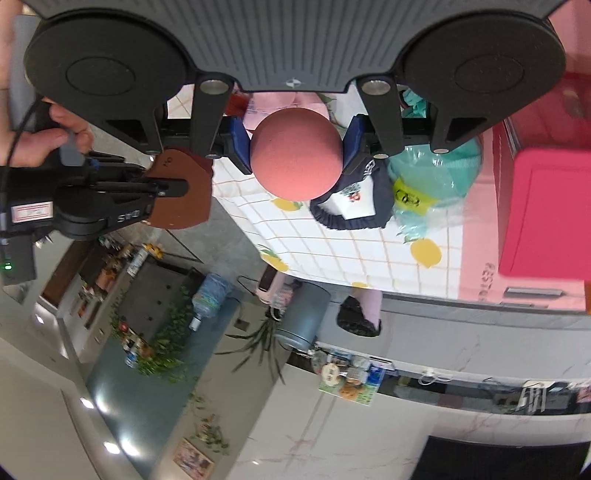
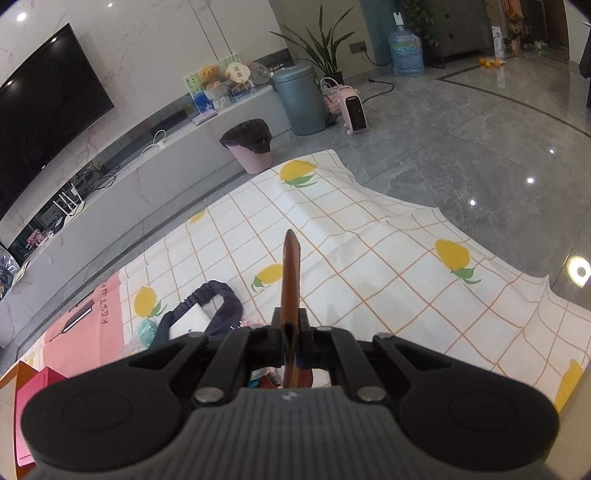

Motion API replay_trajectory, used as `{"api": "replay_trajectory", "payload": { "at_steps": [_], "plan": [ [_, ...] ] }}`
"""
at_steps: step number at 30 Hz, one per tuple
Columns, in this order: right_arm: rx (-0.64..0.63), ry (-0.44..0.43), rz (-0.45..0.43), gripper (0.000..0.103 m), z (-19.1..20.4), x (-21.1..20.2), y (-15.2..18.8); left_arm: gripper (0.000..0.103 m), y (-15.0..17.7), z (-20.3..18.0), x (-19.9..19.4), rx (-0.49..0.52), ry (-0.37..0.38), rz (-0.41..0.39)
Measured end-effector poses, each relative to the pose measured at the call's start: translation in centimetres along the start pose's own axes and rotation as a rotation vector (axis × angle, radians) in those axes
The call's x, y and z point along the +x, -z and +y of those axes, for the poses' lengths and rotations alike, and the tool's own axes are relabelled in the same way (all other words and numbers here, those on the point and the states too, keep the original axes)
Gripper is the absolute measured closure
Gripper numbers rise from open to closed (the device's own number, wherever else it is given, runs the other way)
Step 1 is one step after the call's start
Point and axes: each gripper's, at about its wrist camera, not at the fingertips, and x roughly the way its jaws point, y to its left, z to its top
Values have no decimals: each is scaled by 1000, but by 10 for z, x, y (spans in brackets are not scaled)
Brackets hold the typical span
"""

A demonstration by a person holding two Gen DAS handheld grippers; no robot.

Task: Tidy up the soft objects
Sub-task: 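Carry the brown felt piece and pink ball over the orange box with both grippers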

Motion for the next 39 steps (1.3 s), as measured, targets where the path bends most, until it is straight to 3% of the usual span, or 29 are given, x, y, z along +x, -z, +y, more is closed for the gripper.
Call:
{"api": "replay_trajectory", "payload": {
  "at_steps": [5, 10, 14, 18, 21, 29, 33, 36, 39],
  "plan": [
    [-13, -7, -15, 101, 4, -5, 0, 45, -15, -4, -21, 36, 19, -12],
    [-33, -28, -42, 101, 13, -16, 1, 45, -31, -15, -44, 92, -92, -3],
    [-51, -67, -90, 101, 26, -38, 2, 44, -42, -7, -68, 87, -137, 0],
    [-94, -111, -151, 101, 49, -65, 9, 44, -53, 10, -92, 87, -294, 28],
    [-152, -159, -180, 101, 73, -83, 19, 44, -60, 31, -121, 63, -371, 0],
    [-291, -421, -199, 101, 154, -126, 52, 44, -60, 77, -187, 78, -654, -88],
    [-287, -589, -258, 101, 187, -152, 75, 43, -56, 104, -205, 67, -718, -101],
    [-322, -726, -218, 101, 214, -163, 93, 43, -49, 123, -212, 55, -741, -104],
    [-354, -794, -158, 101, 239, -163, 115, 43, -47, 141, -211, 62, -724, -76]
  ]
}}
